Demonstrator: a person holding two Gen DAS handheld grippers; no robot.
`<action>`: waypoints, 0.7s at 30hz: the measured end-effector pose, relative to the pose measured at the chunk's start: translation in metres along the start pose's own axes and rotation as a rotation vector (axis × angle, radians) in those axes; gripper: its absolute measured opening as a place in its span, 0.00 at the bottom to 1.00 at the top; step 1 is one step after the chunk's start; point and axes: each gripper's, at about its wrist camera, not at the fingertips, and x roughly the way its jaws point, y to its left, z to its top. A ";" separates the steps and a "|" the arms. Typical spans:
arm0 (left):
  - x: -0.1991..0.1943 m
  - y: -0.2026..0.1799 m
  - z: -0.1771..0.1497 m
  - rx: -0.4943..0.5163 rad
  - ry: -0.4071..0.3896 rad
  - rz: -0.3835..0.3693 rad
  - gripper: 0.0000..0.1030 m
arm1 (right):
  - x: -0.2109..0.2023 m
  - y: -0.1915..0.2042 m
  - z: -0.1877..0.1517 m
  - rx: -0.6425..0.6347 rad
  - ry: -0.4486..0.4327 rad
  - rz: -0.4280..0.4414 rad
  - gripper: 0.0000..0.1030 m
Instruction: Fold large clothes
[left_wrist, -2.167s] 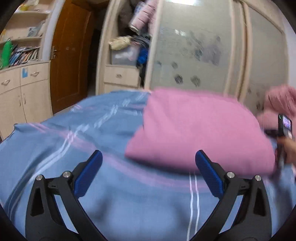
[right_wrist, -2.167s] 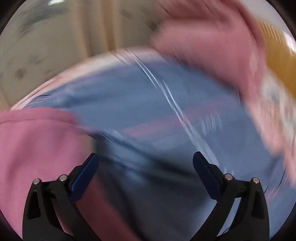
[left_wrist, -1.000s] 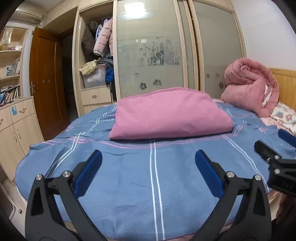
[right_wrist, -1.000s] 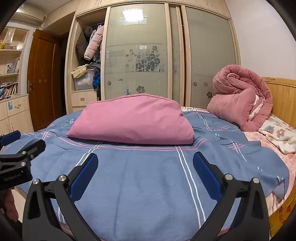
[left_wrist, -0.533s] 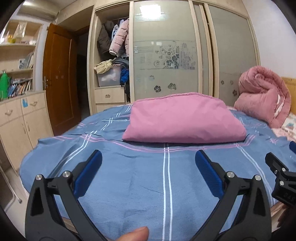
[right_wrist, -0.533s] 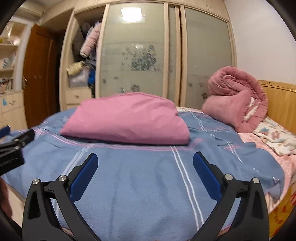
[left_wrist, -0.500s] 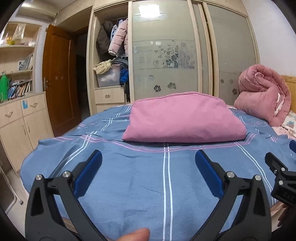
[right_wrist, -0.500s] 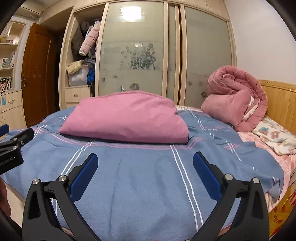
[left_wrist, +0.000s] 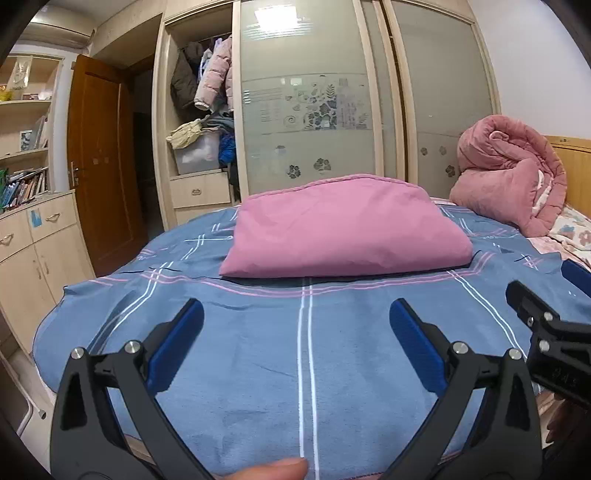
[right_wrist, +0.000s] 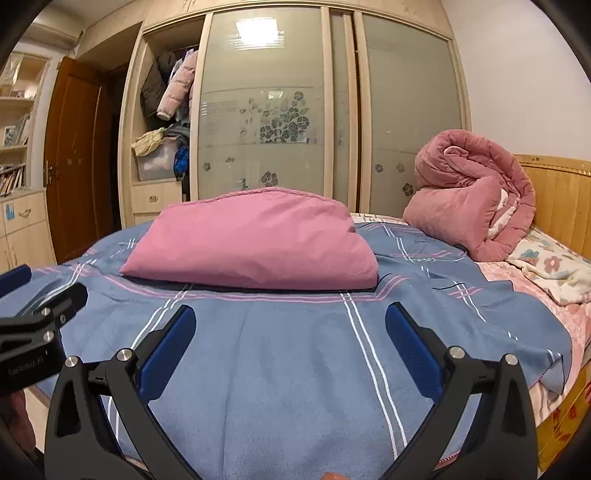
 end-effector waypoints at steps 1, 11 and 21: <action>0.000 0.000 0.000 0.003 -0.004 0.000 0.98 | 0.000 -0.001 0.000 0.002 -0.002 -0.002 0.99; 0.000 -0.003 0.000 0.001 -0.003 -0.019 0.98 | 0.001 -0.002 -0.001 -0.009 0.002 0.006 0.99; 0.003 -0.004 0.000 -0.005 0.012 -0.018 0.98 | 0.000 -0.002 0.000 -0.008 -0.002 0.007 0.99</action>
